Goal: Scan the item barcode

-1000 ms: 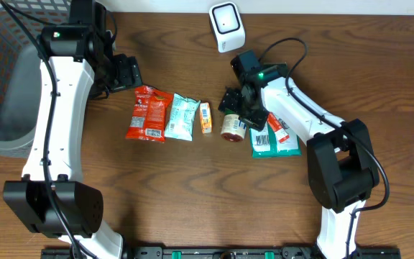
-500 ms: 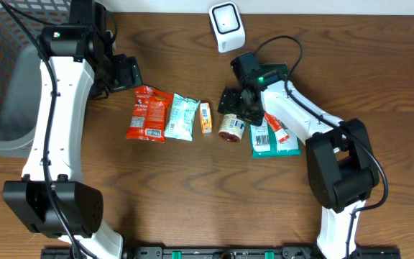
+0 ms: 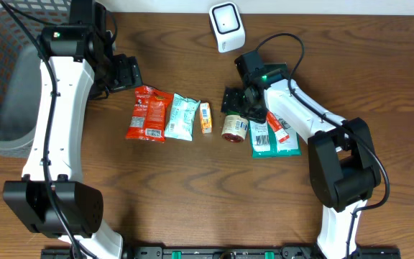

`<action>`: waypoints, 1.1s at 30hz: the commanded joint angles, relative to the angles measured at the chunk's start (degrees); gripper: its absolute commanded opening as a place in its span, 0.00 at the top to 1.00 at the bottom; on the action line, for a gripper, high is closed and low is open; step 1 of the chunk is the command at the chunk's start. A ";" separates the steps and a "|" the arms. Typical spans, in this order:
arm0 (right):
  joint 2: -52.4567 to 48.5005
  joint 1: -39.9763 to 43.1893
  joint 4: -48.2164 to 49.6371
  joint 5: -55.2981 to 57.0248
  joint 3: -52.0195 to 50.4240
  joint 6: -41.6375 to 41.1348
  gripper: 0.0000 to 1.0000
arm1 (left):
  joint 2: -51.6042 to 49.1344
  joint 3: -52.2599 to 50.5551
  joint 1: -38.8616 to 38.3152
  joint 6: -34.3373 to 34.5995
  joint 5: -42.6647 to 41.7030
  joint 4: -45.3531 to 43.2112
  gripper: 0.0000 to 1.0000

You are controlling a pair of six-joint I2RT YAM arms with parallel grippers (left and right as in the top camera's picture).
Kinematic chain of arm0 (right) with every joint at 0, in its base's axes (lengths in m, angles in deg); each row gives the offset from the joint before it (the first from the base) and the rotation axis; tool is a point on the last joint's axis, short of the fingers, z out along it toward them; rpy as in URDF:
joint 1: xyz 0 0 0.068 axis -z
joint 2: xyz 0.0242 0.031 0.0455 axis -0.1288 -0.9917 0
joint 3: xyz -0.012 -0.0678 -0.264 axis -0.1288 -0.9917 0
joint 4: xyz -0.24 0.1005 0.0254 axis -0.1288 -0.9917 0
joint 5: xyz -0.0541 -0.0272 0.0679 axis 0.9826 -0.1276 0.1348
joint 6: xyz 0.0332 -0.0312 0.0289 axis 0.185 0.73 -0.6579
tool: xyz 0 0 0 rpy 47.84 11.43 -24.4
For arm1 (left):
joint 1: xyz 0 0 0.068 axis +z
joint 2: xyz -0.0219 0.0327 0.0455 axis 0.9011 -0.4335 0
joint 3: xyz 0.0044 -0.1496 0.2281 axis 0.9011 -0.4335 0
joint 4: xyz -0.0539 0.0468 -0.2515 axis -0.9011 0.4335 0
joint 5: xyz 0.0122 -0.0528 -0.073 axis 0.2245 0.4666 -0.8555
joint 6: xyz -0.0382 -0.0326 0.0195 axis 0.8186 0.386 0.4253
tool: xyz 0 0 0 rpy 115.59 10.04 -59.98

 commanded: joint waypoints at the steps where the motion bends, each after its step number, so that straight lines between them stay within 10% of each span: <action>1: 0.52 0.13 0.11 -0.24 -0.07 0.85 0.18 | -0.13 -0.07 0.13 -0.09 1.11 0.13 0.11; 33: 0.57 -1.70 1.09 1.49 -0.57 6.43 0.33 | -0.13 -0.07 0.13 -0.11 1.11 0.13 0.11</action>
